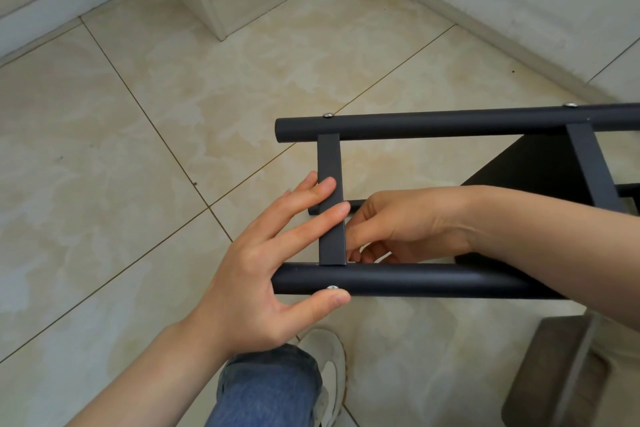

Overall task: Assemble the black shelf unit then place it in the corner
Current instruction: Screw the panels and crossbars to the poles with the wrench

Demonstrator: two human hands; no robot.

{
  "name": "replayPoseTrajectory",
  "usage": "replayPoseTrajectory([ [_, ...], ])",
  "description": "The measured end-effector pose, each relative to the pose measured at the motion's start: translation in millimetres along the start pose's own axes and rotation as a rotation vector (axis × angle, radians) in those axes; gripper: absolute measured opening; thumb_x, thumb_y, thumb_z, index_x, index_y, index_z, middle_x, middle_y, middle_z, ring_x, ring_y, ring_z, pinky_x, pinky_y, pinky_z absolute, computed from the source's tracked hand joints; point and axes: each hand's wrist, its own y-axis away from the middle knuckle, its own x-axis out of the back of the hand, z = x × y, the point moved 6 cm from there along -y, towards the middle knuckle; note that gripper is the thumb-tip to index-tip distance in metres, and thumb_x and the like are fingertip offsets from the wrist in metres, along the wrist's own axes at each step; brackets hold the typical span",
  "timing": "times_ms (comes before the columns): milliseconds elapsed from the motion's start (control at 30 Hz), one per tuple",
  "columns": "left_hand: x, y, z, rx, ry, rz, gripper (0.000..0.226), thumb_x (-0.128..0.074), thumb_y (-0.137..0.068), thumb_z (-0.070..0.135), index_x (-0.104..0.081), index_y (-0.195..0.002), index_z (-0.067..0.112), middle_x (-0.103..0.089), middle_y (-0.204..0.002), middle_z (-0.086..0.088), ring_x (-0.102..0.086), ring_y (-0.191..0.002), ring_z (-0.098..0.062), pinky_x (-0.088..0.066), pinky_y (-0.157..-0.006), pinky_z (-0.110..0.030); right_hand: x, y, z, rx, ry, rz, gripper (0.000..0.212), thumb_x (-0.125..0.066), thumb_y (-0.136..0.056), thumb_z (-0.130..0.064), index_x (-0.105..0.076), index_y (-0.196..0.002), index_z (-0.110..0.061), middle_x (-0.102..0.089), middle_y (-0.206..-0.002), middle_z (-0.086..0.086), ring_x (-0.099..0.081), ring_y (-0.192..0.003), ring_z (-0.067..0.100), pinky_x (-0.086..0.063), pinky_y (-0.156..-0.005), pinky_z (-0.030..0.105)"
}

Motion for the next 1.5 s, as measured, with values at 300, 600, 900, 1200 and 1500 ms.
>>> replayPoseTrajectory([
  [300, 0, 1, -1, 0.004, -0.003, 0.003, 0.065, -0.068, -0.088, 0.045, -0.052, -0.141, 0.013, -0.041, -0.157, -0.005, -0.031, -0.152, -0.023, -0.030, -0.122, -0.038, 3, 0, -13, -0.019, 0.092, -0.069, 0.013, -0.065, -0.093, -0.014, -0.071, -0.100, -0.004, -0.063, -0.081, 0.003, -0.054, -0.071, 0.012, -0.050, -0.074, 0.024],
  [600, 0, 0, -1, 0.003, -0.020, 0.007, 0.066, -0.068, -0.087, 0.046, -0.052, -0.140, 0.011, -0.041, -0.157, -0.004, -0.033, -0.151, -0.024, -0.031, -0.121, -0.035, 4, -5, -11, 0.017, 0.076, -0.090, 0.010, -0.065, -0.093, -0.013, -0.073, -0.088, -0.010, -0.062, -0.075, 0.000, -0.052, -0.066, 0.010, -0.050, -0.069, 0.021],
  [900, -1, 0, 0, -0.011, -0.022, 0.007, 0.066, -0.070, -0.084, 0.040, -0.052, -0.140, 0.011, -0.043, -0.157, -0.003, -0.033, -0.151, -0.025, -0.031, -0.121, -0.035, 0, -7, -10, 0.006, 0.152, -0.072, 0.027, -0.064, -0.096, -0.023, -0.070, -0.106, 0.002, -0.062, -0.087, 0.005, -0.052, -0.073, 0.013, -0.045, -0.076, 0.027],
  [1200, -1, 0, -1, -0.017, -0.019, 0.011, 0.066, -0.071, -0.083, 0.039, -0.054, -0.142, 0.012, -0.042, -0.158, -0.002, -0.034, -0.150, -0.026, -0.032, -0.120, -0.036, 5, -1, -11, 0.038, 0.082, -0.127, 0.007, -0.065, -0.093, -0.009, -0.072, -0.092, -0.008, -0.061, -0.074, -0.002, -0.051, -0.067, 0.009, -0.042, -0.073, 0.025],
  [1500, -2, 3, -3, -0.014, -0.010, 0.007, 0.067, -0.066, -0.090, 0.047, -0.047, -0.145, 0.013, -0.040, -0.158, -0.003, -0.032, -0.151, -0.027, -0.031, -0.121, -0.037, 0, -8, -8, 0.003, 0.141, -0.088, 0.015, -0.065, -0.094, -0.021, -0.071, -0.092, -0.008, -0.063, -0.077, -0.001, -0.053, -0.067, 0.010, -0.045, -0.074, 0.026],
])
